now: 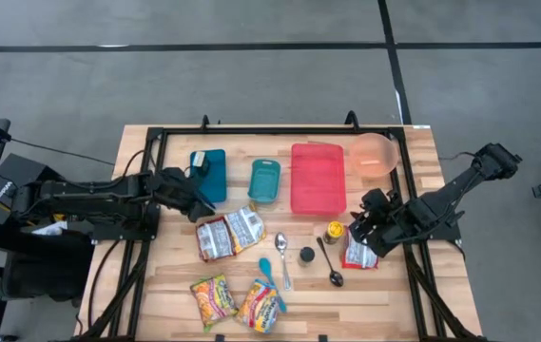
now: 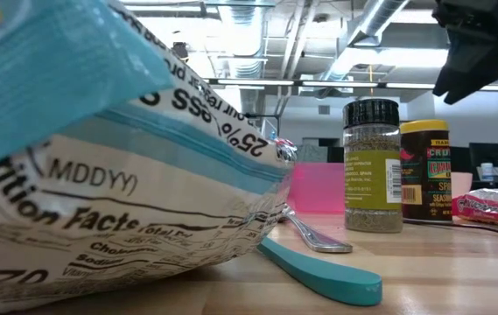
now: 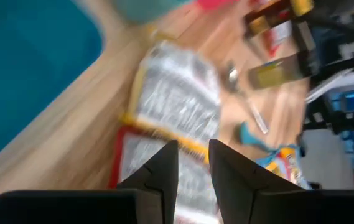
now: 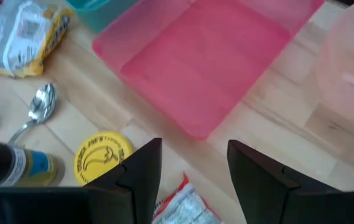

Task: Pick & Place Food Item
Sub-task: Put the red noodle pack into the red bin

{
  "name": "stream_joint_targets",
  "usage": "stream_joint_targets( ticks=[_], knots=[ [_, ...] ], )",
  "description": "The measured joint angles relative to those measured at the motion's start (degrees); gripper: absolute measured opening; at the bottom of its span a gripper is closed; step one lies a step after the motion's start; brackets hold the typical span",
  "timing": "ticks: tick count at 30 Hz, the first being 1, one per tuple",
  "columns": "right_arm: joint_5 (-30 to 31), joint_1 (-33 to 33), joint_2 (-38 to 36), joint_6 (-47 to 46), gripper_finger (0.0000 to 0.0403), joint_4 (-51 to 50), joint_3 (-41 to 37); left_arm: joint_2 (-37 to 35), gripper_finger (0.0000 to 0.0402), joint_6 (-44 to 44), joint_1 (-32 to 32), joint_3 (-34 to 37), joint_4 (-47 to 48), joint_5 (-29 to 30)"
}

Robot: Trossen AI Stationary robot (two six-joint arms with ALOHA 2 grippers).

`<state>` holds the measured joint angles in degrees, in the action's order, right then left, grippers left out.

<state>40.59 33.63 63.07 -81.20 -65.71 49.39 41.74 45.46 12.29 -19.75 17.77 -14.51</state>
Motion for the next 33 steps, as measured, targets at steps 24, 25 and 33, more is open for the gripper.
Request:
stream_joint_targets(
  ticks=[24,25,33],
  knots=[
    [1.5,0.1,0.0,0.5,0.0177,1.8,0.0,-0.2,0.0085,5.6,-0.3,-6.8,34.0,5.1],
    [1.5,0.2,0.0,0.6,0.0177,2.0,0.0,-0.2,0.0085,4.4,-0.7,-6.8,34.0,5.1],
    [1.5,0.1,0.0,0.8,0.0177,1.9,0.0,-0.2,0.0085,-1.4,-7.8,-6.8,25.2,6.1]
  ],
)
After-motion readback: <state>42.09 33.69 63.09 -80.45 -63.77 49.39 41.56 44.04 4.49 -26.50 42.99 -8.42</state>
